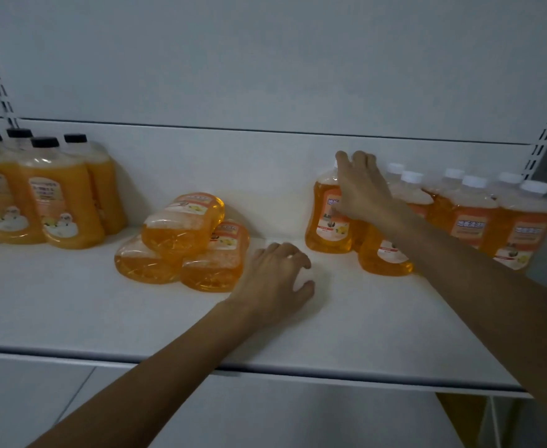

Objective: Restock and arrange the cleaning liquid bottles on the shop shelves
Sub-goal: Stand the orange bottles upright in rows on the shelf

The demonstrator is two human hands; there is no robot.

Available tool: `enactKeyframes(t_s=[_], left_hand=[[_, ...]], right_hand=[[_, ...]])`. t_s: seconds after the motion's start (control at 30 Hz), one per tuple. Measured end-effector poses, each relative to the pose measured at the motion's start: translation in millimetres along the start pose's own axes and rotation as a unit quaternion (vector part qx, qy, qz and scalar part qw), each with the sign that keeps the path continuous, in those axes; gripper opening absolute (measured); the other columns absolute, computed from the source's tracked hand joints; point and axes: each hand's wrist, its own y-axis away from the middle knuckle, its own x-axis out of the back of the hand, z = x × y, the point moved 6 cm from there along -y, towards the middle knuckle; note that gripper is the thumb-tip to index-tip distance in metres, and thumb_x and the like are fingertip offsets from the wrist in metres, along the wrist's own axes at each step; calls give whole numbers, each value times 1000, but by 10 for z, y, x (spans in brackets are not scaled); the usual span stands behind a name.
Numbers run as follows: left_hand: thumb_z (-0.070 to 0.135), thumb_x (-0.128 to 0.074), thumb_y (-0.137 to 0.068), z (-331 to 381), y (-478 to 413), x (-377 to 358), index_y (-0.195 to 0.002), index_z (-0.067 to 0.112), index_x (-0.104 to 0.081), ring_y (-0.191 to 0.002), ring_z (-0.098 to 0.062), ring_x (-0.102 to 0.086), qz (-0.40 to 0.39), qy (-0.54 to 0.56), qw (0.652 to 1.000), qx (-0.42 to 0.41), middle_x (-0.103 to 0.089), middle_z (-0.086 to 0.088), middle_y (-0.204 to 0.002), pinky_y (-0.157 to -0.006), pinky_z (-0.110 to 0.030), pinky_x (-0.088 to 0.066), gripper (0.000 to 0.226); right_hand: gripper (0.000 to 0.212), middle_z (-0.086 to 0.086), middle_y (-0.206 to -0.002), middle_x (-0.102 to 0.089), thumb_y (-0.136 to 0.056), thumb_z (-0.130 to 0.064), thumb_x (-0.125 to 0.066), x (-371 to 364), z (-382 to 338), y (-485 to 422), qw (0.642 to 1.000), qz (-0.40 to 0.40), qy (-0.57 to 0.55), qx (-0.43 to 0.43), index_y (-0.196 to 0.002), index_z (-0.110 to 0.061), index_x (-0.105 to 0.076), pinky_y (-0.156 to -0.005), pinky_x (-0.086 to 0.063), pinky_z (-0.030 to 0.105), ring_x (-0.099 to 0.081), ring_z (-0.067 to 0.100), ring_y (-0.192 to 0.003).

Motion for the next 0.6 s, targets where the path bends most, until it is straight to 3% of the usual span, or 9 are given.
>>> enactKeyframes(t_s=[0.1, 0.17, 0.27, 0.33, 0.43, 0.5, 0.6], left_hand=[[36, -52, -83, -245, 72, 465, -105, 13, -66, -105, -28, -58, 121, 16, 992, -16, -64, -8, -112, -93, -41, -45, 35], [35, -50, -80, -484, 132, 714, -97, 10, -68, -98, -31, -60, 171, 0, 985, -2, -67, -10, -103, -86, -42, -47, 35], [37, -47, -81, -897, 258, 938, -101, 10, -65, -101, -32, -57, 225, -54, 971, 61, -65, -11, -106, -82, -40, -44, 38], [47, -48, -84, -1158, 382, 986, -118, 10, -57, -111, -32, -52, 225, -38, 962, 153, -59, -12, -119, -91, -39, -40, 51], [68, -47, -81, -1409, 507, 830, -139, 12, -34, -122, -30, -47, 142, 34, 955, 259, -49, -12, -136, -99, -44, -41, 82], [79, -38, -69, -1416, 537, 751, -142, 15, -31, -121, -28, -50, 118, 97, 949, 277, -48, -11, -138, -97, -45, -45, 97], [74, -52, -66, -1429, 543, 739, -140, 18, -34, -117, -25, -52, 118, 126, 949, 265, -51, -6, -135, -92, -41, -48, 94]], right_hand=[[82, 17, -153, -16, -85, -37, -66, 126, -236, 64, 995, 66, -55, 41, -147, -8, -20, -112, -25, 41, -13, 33, -141], [69, 14, -149, -30, -90, -38, -58, 162, -524, 91, 982, 89, -144, 88, -145, -10, -28, -107, -31, 37, -25, 28, -137], [56, 10, -129, -54, -92, -43, -54, 11, -938, 39, 946, -6, -313, 82, -136, -11, -42, -95, -38, 31, -48, 24, -121], [54, 9, -125, -58, -93, -48, -50, -132, -1179, 7, 918, -74, -385, 55, -133, -12, -47, -89, -38, 27, -53, 22, -117], [58, 9, -132, -54, -95, -55, -39, -304, -1509, -34, 911, -138, -386, 53, -133, -12, -48, -88, -36, 28, -50, 24, -120], [61, 10, -132, -53, -95, -59, -32, -422, -1641, -55, 903, -178, -388, 43, -130, -12, -49, -89, -38, 31, -50, 25, -118], [63, 10, -127, -56, -92, -62, -36, -527, -1743, -101, 888, -209, -408, 21, -127, -12, -50, -88, -42, 33, -53, 26, -115]])
